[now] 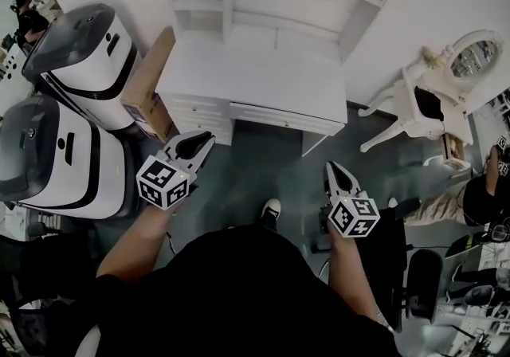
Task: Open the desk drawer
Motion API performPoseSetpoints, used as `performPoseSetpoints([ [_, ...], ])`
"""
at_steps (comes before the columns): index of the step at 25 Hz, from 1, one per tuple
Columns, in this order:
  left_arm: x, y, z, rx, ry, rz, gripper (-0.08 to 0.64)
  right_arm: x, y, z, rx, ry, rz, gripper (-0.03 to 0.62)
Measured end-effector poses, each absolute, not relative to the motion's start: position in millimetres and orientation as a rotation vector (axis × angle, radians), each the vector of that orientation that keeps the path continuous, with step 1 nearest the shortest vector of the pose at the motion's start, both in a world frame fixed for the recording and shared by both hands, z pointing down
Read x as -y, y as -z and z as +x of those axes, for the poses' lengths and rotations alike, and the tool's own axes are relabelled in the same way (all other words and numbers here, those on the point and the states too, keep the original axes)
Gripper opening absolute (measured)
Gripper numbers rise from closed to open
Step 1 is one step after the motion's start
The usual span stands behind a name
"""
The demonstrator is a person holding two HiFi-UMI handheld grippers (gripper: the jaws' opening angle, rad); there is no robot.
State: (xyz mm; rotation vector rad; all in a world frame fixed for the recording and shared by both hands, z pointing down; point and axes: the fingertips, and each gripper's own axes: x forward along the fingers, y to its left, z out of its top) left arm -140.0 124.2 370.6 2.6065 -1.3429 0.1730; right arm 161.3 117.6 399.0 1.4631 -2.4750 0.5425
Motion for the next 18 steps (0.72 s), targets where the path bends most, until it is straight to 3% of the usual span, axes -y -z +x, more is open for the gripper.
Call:
performPoseSetpoints([
  [18,-14.2,-379.0,-73.7,1.408,-0.219,2.527,0.044,28.6,-417.7,210.9,2.586,-0.579,1.316,0.002],
])
